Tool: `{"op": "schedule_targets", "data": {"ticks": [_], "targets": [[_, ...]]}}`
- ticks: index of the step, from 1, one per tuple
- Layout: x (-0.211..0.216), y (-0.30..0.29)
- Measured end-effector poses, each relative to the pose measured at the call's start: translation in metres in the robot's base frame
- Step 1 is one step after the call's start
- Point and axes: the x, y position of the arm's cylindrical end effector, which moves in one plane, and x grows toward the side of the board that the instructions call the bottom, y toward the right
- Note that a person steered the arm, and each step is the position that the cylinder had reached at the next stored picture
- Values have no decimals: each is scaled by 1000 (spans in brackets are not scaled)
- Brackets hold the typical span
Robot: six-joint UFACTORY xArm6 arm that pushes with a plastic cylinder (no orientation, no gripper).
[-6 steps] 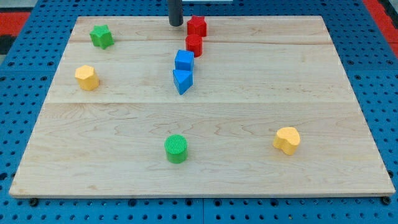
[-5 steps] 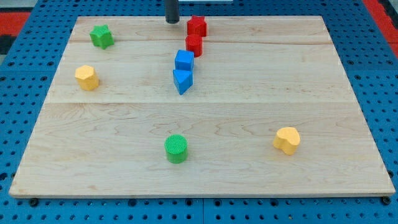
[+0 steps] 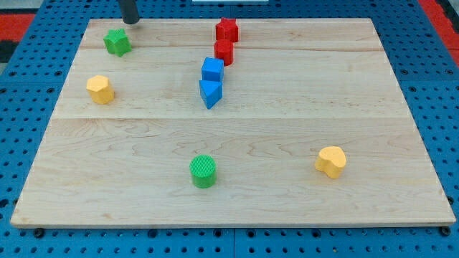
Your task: Put the green star parallel to the green circle
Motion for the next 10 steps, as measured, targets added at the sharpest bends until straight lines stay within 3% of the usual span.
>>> {"op": "schedule_targets", "data": {"ticks": [2,4,6,7,10], "targets": [[2,-6],[9,-50],[45,-56],[30,-53],[100,50]]}}
